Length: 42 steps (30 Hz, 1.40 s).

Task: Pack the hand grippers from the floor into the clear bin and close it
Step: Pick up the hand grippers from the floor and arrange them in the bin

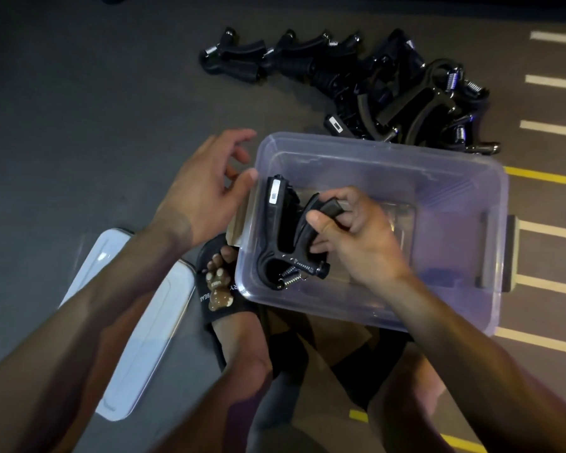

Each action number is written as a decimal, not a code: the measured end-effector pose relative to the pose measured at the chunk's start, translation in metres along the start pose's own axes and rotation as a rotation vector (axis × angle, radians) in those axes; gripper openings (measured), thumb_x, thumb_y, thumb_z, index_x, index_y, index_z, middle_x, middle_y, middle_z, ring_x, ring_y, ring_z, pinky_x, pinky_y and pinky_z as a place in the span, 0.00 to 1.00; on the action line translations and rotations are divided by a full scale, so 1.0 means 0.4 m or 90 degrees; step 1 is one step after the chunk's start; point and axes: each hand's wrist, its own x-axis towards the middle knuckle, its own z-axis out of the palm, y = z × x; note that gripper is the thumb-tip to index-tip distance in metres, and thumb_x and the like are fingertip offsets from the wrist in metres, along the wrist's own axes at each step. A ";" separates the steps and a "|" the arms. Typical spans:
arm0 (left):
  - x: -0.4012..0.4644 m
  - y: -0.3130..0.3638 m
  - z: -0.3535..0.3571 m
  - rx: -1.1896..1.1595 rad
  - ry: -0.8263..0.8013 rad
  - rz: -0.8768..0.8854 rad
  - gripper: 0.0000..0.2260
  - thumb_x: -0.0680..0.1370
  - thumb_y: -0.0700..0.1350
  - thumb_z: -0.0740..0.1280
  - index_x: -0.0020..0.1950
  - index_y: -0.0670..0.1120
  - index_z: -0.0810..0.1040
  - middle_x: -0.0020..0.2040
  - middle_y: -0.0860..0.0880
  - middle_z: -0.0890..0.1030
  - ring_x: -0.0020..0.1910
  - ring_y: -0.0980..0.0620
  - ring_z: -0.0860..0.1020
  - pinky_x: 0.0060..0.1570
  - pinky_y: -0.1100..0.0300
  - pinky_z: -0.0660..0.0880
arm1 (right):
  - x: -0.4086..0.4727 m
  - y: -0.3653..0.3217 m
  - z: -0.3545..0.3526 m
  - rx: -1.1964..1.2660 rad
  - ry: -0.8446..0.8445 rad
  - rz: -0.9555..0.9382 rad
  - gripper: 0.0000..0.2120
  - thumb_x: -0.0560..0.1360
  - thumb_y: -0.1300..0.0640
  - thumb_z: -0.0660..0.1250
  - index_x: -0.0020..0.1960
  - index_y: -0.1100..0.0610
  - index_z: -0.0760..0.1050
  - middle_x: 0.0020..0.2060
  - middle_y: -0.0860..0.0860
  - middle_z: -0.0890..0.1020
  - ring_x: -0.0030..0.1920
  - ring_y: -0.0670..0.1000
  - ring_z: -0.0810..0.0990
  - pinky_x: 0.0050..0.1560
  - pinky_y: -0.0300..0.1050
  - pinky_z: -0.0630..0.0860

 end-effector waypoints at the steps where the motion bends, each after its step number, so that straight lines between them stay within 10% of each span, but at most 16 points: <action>1: 0.009 -0.002 0.009 0.000 0.001 -0.007 0.20 0.83 0.48 0.66 0.75 0.52 0.69 0.58 0.55 0.75 0.46 0.61 0.75 0.44 0.75 0.68 | 0.000 0.002 0.005 -0.007 0.005 -0.002 0.15 0.75 0.54 0.73 0.58 0.49 0.72 0.40 0.56 0.85 0.34 0.55 0.87 0.45 0.61 0.84; 7: 0.041 -0.002 0.048 -0.031 0.014 -0.052 0.19 0.84 0.51 0.63 0.76 0.53 0.70 0.58 0.55 0.76 0.48 0.61 0.77 0.46 0.77 0.69 | -0.003 -0.003 0.004 -0.192 0.038 -0.052 0.31 0.72 0.46 0.75 0.70 0.47 0.65 0.34 0.51 0.85 0.31 0.42 0.84 0.39 0.38 0.81; 15: 0.070 0.014 0.067 -0.044 -0.017 -0.084 0.17 0.86 0.55 0.58 0.74 0.58 0.71 0.52 0.61 0.78 0.43 0.67 0.77 0.41 0.76 0.69 | 0.005 0.025 -0.004 -0.349 -0.006 -0.071 0.37 0.73 0.30 0.63 0.75 0.41 0.56 0.37 0.42 0.83 0.50 0.52 0.84 0.59 0.61 0.76; 20: 0.086 0.018 0.096 -0.074 -0.010 -0.082 0.14 0.86 0.54 0.56 0.68 0.53 0.75 0.54 0.54 0.82 0.51 0.55 0.79 0.53 0.55 0.76 | 0.002 0.033 0.000 -0.347 -0.025 -0.051 0.37 0.72 0.28 0.62 0.76 0.38 0.55 0.51 0.46 0.86 0.58 0.50 0.81 0.66 0.60 0.71; 31: 0.065 0.006 0.123 -0.115 0.037 -0.101 0.13 0.86 0.54 0.57 0.65 0.52 0.76 0.53 0.54 0.81 0.54 0.52 0.78 0.56 0.54 0.75 | 0.000 0.041 -0.019 -0.371 -0.041 -0.077 0.47 0.67 0.22 0.60 0.78 0.42 0.50 0.42 0.41 0.85 0.49 0.46 0.83 0.63 0.59 0.73; 37: 0.070 0.006 0.115 -0.121 0.026 -0.118 0.10 0.86 0.53 0.58 0.63 0.54 0.77 0.50 0.56 0.80 0.49 0.58 0.77 0.47 0.70 0.70 | -0.012 -0.020 -0.070 -0.492 0.046 -0.125 0.37 0.72 0.23 0.49 0.72 0.44 0.62 0.33 0.46 0.82 0.42 0.53 0.84 0.54 0.53 0.78; 42: 0.094 0.014 0.104 -0.106 0.040 -0.089 0.07 0.83 0.52 0.64 0.58 0.56 0.81 0.52 0.55 0.78 0.49 0.67 0.75 0.47 0.78 0.65 | 0.042 -0.126 -0.125 -0.388 0.207 -0.210 0.15 0.81 0.41 0.58 0.52 0.51 0.76 0.27 0.47 0.76 0.29 0.45 0.76 0.32 0.44 0.70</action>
